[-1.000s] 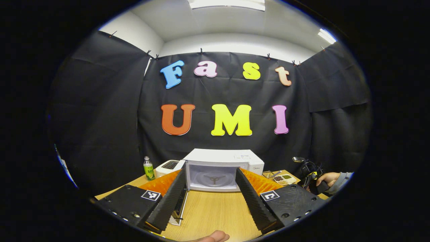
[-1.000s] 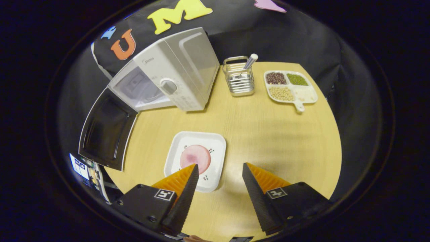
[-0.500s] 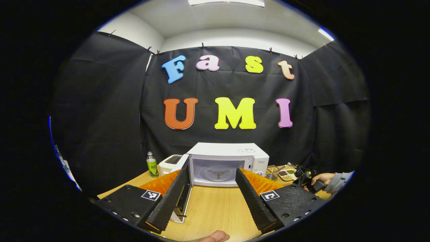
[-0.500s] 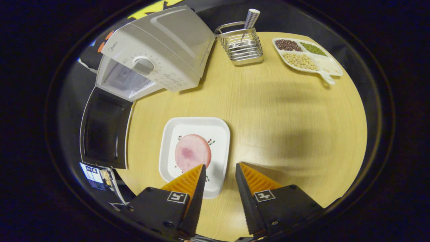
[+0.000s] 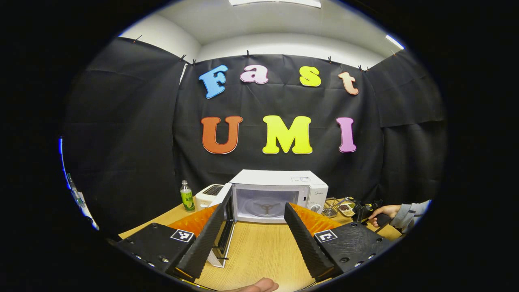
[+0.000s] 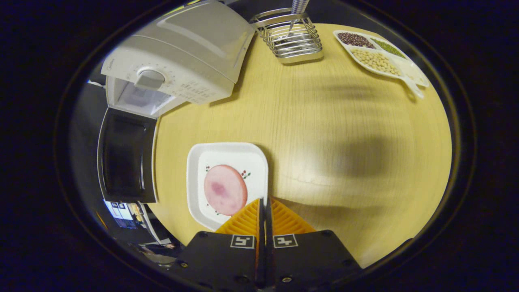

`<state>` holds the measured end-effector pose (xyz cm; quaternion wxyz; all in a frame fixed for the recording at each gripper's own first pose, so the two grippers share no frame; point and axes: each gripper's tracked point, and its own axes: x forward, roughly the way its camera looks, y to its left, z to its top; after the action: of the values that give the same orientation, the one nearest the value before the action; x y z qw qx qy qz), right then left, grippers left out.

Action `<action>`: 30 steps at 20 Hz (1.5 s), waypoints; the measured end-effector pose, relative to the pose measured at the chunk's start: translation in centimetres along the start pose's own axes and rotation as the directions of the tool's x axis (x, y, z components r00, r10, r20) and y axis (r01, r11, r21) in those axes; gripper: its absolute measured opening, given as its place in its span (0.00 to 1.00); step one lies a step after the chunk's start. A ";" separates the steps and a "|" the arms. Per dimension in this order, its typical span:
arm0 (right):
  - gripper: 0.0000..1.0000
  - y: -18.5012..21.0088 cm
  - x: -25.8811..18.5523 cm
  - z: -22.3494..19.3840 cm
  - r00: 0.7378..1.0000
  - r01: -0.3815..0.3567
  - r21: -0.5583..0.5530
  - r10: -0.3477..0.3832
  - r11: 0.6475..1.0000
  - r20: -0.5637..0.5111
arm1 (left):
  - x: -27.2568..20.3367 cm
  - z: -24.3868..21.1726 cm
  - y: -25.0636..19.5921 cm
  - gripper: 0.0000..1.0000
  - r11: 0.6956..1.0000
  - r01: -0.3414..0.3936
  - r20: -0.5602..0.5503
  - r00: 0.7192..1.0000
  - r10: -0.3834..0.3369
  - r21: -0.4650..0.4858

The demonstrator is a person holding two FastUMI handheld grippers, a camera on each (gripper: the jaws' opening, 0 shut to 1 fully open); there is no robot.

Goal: Open the microwave oven with the left hand, put the food in, and close the microwave oven.

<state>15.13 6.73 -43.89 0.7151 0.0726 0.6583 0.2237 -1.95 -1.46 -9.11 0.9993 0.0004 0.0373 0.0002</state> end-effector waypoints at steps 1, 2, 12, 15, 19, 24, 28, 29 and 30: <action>0.00 0.1 0.0 0.0 1.000 0.000 0.011 0.000 1.000 0.008 | -0.1 0.0 0.0 0.92 1.000 0.002 -0.001 1.000 -0.002 -0.002; 0.00 0.2 -0.3 -0.1 1.000 -0.003 0.023 0.003 1.000 0.015 | -0.2 -0.1 0.0 0.92 1.000 0.003 -0.002 1.000 -0.003 -0.002; 0.00 2.2 -2.1 -2.1 0.985 -0.117 0.247 0.081 0.962 0.153 | -2.4 0.4 2.1 0.92 0.999 0.013 0.020 1.000 -0.012 -0.040; 0.00 3.7 -2.7 -3.0 0.977 -0.146 0.281 0.093 0.949 0.191 | -3.0 0.1 2.9 0.92 0.999 0.012 0.019 1.000 -0.011 -0.045; 0.00 5.6 -3.8 -3.7 0.956 -0.162 0.340 0.062 0.926 0.285 | -4.0 -0.4 3.8 0.92 0.999 0.022 0.018 1.000 -0.022 -0.042; 0.00 11.9 -3.9 -6.2 0.939 -0.203 0.336 0.086 0.920 0.334 | -6.1 -0.2 6.2 0.92 0.999 0.001 0.027 1.000 0.000 -0.035; 0.00 16.9 -2.6 -6.1 0.924 -0.233 0.340 0.099 0.911 0.369 | -7.8 0.0 8.3 0.92 1.000 -0.012 0.040 0.999 0.013 -0.028; 0.00 18.0 -2.5 -5.6 0.919 -0.242 0.351 0.098 0.905 0.382 | -8.1 0.0 8.8 0.92 0.999 -0.014 0.044 0.999 0.015 -0.030; 0.00 19.1 -2.3 -5.1 0.913 -0.250 0.356 0.097 0.900 0.396 | -8.4 0.0 9.2 0.92 0.999 -0.017 0.046 0.999 0.018 -0.033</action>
<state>5.82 21.78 -34.87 0.7726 0.3169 0.5343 0.1309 -10.38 7.76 -8.46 0.9997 -0.0157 0.0142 0.0096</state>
